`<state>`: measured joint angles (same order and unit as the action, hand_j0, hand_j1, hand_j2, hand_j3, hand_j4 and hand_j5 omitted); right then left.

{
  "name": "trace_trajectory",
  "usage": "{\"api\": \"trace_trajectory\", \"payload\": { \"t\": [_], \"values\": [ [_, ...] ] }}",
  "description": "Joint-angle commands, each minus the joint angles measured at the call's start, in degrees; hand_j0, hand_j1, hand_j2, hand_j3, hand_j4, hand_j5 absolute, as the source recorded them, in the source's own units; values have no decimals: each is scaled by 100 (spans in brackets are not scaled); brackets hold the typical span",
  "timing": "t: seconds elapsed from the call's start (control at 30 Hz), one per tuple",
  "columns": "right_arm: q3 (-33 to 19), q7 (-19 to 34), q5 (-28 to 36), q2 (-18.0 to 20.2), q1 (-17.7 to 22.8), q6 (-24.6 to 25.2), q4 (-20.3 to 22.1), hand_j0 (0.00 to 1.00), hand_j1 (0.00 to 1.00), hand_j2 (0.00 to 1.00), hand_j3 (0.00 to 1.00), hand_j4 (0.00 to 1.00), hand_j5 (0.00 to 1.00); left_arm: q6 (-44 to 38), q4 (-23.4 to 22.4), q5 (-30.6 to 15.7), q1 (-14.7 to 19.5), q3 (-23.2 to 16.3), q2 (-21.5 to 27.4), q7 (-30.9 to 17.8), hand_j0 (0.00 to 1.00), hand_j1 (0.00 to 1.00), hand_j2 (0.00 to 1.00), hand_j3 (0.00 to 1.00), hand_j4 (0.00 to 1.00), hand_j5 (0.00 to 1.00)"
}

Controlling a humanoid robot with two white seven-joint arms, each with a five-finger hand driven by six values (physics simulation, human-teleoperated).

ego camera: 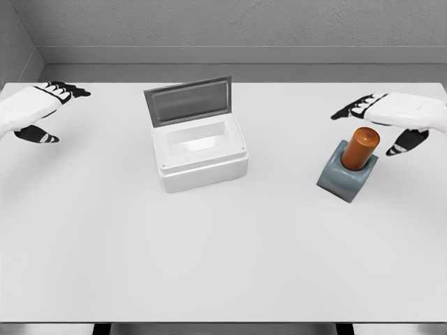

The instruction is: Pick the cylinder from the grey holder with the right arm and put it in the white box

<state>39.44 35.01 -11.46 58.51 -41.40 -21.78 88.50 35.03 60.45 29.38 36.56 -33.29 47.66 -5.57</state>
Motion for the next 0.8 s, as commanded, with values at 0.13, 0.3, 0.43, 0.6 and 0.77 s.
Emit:
{"api": "trace_trajectory", "payload": {
  "t": [0.13,0.3,0.43,0.6,0.77],
  "values": [
    [81,-1,21,-120,-9,-178,36,100,100,100,100,100,100,-3,11,-37,0,-20,6,3,100,100,100,100,100,100],
    [116,-1,21,-103,0,-248,1,93,93,93,93,93,93,-3,72,-20,-61,-20,15,-6,100,100,100,100,100,100],
    [117,-1,21,-103,0,-257,9,81,81,81,81,81,81,-3,81,-20,-62,-20,15,-6,100,100,100,100,100,100],
    [160,-1,21,-103,9,-424,36,59,59,59,59,59,59,-3,81,-20,-62,-20,15,-6,100,100,100,100,100,100],
    [160,-1,21,-94,9,-503,36,49,49,49,49,49,49,-3,81,-20,-70,-29,15,-6,100,100,100,100,100,100]
  ]
}}
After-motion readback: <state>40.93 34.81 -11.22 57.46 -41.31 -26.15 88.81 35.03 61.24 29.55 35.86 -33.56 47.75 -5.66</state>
